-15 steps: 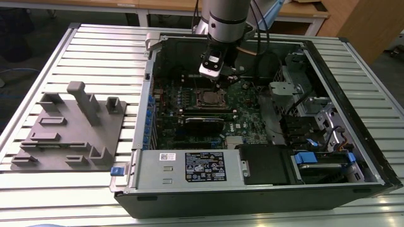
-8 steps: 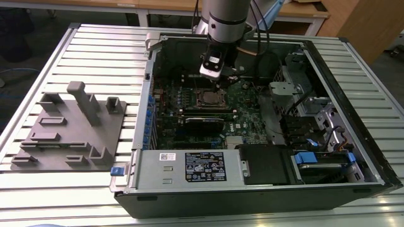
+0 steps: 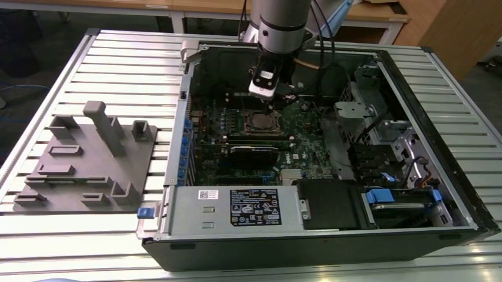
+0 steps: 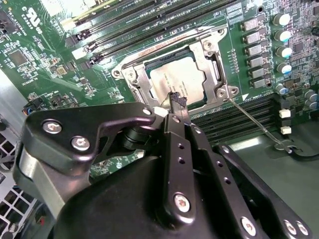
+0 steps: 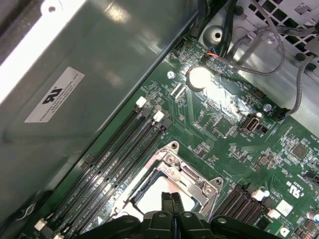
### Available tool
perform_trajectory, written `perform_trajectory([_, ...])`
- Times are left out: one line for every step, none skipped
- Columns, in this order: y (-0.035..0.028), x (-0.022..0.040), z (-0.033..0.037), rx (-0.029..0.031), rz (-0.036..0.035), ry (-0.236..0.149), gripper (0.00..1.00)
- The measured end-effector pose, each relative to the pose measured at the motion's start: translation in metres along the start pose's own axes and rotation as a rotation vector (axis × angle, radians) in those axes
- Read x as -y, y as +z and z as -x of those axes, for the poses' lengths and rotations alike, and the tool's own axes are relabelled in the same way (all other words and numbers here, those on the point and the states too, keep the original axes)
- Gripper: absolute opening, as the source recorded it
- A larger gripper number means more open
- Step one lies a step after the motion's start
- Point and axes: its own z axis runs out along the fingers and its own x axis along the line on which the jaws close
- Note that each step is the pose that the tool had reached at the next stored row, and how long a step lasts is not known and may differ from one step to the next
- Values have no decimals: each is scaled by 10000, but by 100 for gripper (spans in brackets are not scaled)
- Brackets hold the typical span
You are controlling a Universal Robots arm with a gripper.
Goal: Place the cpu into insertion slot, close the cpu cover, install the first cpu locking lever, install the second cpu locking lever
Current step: 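Close the cpu cover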
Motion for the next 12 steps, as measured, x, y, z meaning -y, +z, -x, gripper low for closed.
perform_trajectory([2,0,0,-1,1,-14,10])
perform_trajectory([3,0,0,-1,-1,-44,10])
perform_trajectory([4,0,0,-3,-2,-96,10])
perform_trajectory([5,1,0,-5,-2,-163,10])
perform_trajectory([6,0,0,-8,-3,-244,10])
perform_trajectory([7,0,0,-10,-4,-316,10])
perform_trajectory([7,1,0,-12,-5,-386,10])
perform_trajectory([8,1,0,-14,-6,-451,10])
perform_trajectory([9,1,0,-16,-6,-513,10])
perform_trajectory([9,1,0,-19,-7,-573,10])
perform_trajectory([10,1,0,-21,-6,-638,10])
perform_trajectory([11,1,0,-24,-8,-721,10])
